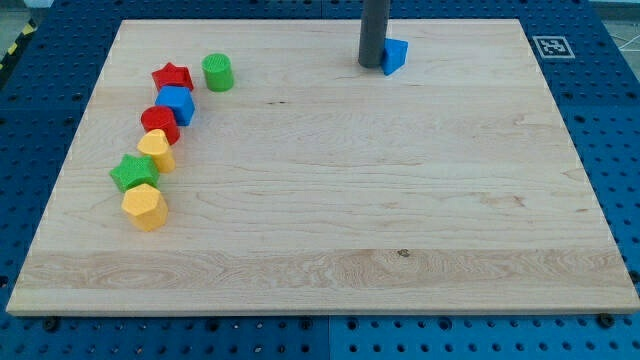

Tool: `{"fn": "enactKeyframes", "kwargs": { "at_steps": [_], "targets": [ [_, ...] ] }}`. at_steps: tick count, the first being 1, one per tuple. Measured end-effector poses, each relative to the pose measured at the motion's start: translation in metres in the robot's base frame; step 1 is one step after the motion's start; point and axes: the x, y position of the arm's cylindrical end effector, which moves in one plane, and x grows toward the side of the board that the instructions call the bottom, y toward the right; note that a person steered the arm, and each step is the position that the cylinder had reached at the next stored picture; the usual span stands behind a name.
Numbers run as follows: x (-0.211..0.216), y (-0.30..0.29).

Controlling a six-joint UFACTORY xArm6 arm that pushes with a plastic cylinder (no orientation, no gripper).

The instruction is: Point your arm to the red circle

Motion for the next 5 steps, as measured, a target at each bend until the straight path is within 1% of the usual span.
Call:
{"fn": "enactKeyframes", "kwargs": {
  "at_steps": [1, 2, 3, 4, 5],
  "targets": [
    [0.000, -0.042],
    [-0.015, -0.130],
    [-0.044, -0.218],
    [-0.057, -0.249],
    [-0.057, -0.273]
  ]
}}
